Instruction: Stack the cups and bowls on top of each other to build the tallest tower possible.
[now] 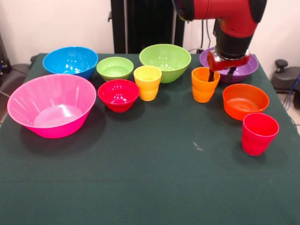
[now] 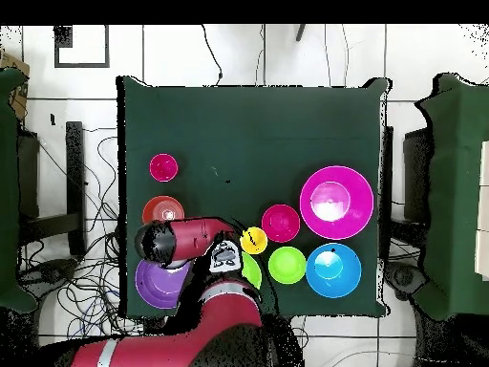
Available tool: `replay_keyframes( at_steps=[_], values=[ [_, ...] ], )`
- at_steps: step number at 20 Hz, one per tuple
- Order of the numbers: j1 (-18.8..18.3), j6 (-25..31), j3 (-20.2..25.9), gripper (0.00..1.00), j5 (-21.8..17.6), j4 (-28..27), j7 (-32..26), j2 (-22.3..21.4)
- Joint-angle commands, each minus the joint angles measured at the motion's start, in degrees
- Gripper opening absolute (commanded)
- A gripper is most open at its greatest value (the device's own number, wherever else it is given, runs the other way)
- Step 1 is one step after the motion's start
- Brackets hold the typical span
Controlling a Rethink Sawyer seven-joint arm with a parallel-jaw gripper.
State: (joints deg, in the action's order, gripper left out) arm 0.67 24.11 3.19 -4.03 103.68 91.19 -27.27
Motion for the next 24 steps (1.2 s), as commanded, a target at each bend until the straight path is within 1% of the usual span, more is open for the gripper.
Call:
replay_keyframes(
  at_steps=[1, 7, 15, 19, 22, 24],
  values=[
    [0.43, -3.82, 1.18, 1.00, -0.63, -2.30, 8.52, 3.26],
    [0.00, -1.72, 1.23, 1.00, -0.23, -3.06, 7.70, 2.75],
    [-0.52, 0.50, 1.58, 1.00, 0.06, -2.38, 7.06, 0.64],
    [-0.95, 2.38, 2.10, 1.00, 0.41, -1.06, 6.68, -1.89],
    [-1.18, 5.17, 2.42, 1.00, 0.93, 0.28, 6.36, -4.92],
    [-1.35, 5.65, 2.55, 1.00, 0.94, 0.99, 6.23, -5.95]
  ],
)
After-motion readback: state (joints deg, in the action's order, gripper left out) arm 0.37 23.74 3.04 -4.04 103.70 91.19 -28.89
